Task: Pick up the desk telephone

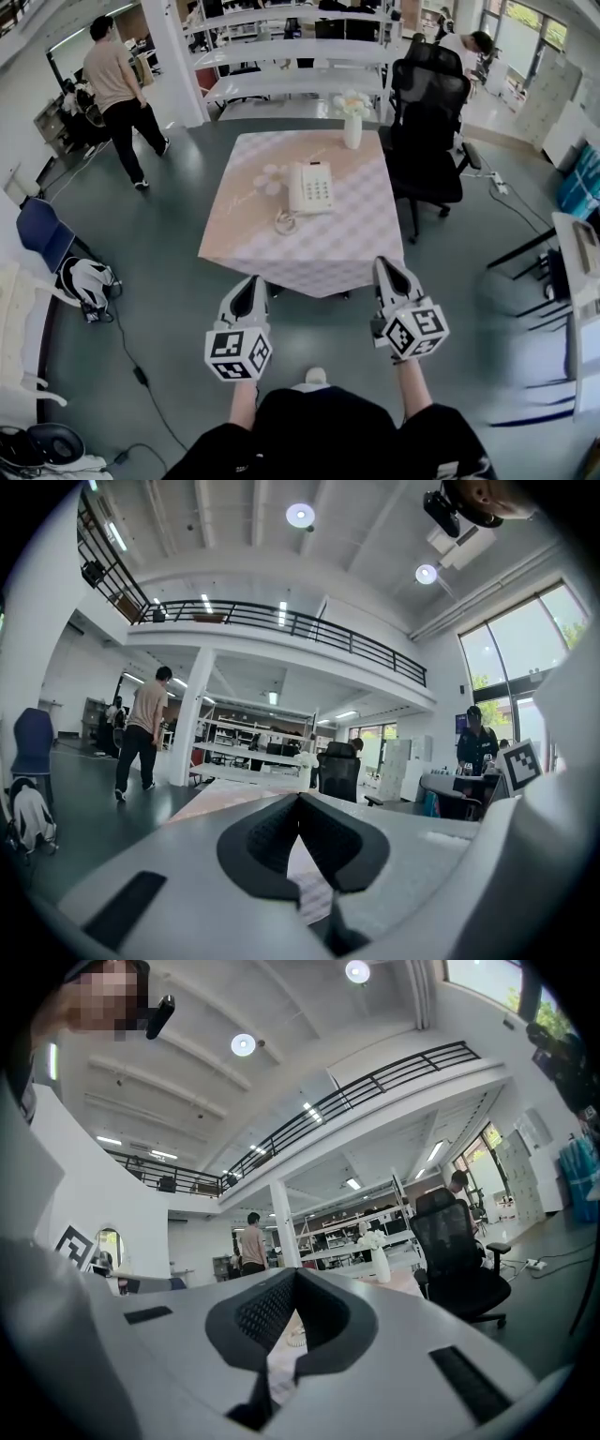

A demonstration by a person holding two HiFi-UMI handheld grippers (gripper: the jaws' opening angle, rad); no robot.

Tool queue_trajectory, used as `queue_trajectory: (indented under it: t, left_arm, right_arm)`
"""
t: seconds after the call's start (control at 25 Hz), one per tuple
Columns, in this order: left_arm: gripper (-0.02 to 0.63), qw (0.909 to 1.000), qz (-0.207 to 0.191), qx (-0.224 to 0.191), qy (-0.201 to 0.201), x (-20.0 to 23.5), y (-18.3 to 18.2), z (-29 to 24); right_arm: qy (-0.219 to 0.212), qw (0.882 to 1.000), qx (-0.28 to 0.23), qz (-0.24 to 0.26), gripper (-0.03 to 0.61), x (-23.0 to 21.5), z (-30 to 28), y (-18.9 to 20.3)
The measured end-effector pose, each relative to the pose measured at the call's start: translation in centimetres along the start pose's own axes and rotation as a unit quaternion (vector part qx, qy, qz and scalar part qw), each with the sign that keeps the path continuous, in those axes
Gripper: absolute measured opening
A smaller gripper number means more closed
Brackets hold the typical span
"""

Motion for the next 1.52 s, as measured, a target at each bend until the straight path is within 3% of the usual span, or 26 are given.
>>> queue_trajectory:
  t: [0.52,0.68,0.8,1.52]
  left_arm:
    - [-0.002,0.9997,0.016,0.012,0.012,3.9,0.5,-5.3]
    - [-0.002,0.9995,0.019,0.023,0.008,4.4,1.2,-6.6]
    - [-0.002,0.9994,0.023,0.028,0.000,5.2,1.5,-8.2]
    - [-0.002,0.9971,0.026,0.056,-0.046,8.1,2.9,-24.5]
  right_arm:
    - [0.018,1.000,0.017,0.015,-0.008,-0.6,-5.9,1.6]
    - [0.023,0.999,0.015,-0.023,-0.008,-1.8,-7.2,2.2]
    - [0.022,0.998,0.011,-0.051,-0.008,-3.1,-9.2,2.6]
    - [-0.019,0.998,0.044,-0.034,-0.008,-13.6,-25.8,4.8]
Point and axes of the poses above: the fingertips, and each gripper's own axes: z backward along the fingers, x to its left, y out of its underside, the point moved 9 cm from there along z, backward along the fingers, and after that the axes turned 8 degrees about -x, right-handed, at the moved point
